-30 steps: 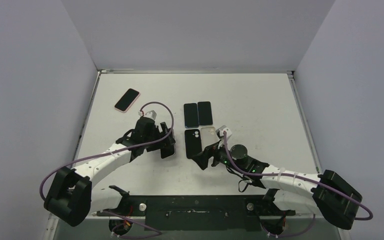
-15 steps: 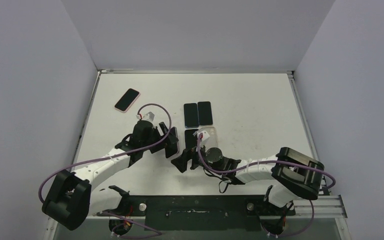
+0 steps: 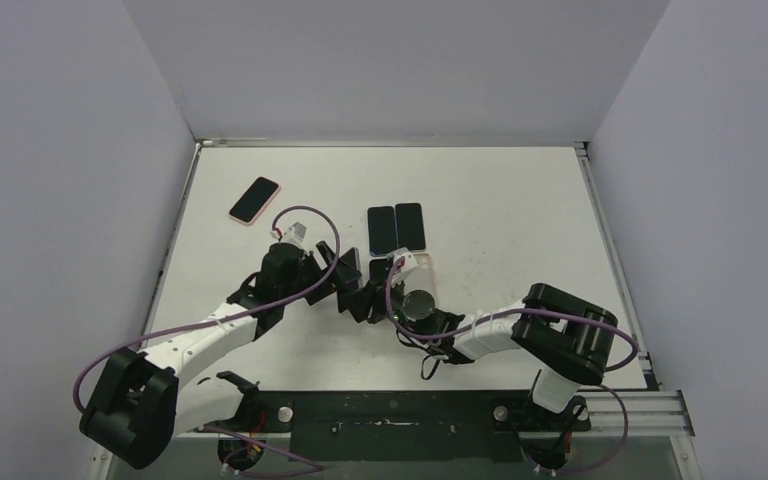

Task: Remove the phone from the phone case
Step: Pick up the phone at the center of the board.

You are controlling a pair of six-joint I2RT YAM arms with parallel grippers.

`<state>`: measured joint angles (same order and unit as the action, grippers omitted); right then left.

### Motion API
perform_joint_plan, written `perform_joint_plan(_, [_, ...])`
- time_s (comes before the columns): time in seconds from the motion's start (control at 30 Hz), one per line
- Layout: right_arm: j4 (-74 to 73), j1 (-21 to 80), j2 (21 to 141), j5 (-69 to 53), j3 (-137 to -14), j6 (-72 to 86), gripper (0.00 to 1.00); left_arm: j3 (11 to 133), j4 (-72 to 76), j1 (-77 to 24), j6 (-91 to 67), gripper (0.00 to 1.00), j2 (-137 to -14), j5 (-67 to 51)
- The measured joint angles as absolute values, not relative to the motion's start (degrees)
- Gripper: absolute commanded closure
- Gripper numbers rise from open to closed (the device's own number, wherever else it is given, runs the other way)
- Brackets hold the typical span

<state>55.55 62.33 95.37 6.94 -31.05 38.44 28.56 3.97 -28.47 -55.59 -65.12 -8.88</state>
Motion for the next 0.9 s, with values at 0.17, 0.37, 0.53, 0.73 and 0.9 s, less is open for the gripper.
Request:
perform_joint_plan(0.17, [55.5,61.6,96.2,8.8,-30.7,38.8,1.00,27.7,5.3,-28.2,-56.1,0.68,-64.2,-9.0])
perform_joint_plan(0.37, [55.5,59.3,92.3,5.2,-28.5,38.5,1.00,27.6,6.2,-28.5,-54.8,0.29,-61.8,-10.3])
perform_joint_plan(0.53, [48.2,55.4,82.5,-0.3,-25.7,36.0,1.00,29.7,4.8,-29.0,-49.0,0.03,-59.2,-14.1])
perform_joint_plan(0.73, [25.0,48.4,62.2,-4.4,-25.0,26.5,1.00,38.8,0.7,-28.5,-31.8,0.03,-54.5,-17.6])
perform_joint_plan(0.9, [7.3,47.5,53.5,-7.9,-29.8,16.7,1.00,43.0,0.5,-28.0,-19.5,0.03,-52.4,-24.2])
